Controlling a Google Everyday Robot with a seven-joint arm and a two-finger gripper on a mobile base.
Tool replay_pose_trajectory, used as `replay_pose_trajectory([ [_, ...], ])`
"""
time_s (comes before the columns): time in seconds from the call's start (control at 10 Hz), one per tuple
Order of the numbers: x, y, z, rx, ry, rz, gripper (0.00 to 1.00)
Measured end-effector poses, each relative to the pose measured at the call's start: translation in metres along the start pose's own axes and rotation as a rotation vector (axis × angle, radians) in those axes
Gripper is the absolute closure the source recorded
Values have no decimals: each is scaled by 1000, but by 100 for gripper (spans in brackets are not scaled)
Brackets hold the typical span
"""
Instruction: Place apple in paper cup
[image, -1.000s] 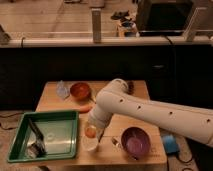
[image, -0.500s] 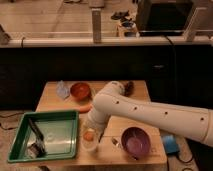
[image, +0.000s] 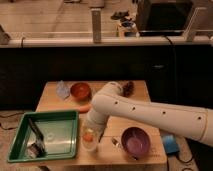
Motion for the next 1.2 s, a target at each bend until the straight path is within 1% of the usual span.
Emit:
replay_pose_trajectory([
  [0.2,-3,-3,4,-7,-8,-11,92],
  [0.3,-3,-3,3,-6,-5,-10,85],
  [0.4,-2,-1,2,-5,-2,-5,77],
  [0.6,-2,1,-2,-2,2,-4,55],
  [0.7,-1,2,-3,-1,3,-4,46],
  [0.9,-1,4,-5,6,-1,-6,25],
  [1.0,-1,3,-6,8,-6,-11,21],
  [1.2,-2,4,-7,7,-17,-23,20],
])
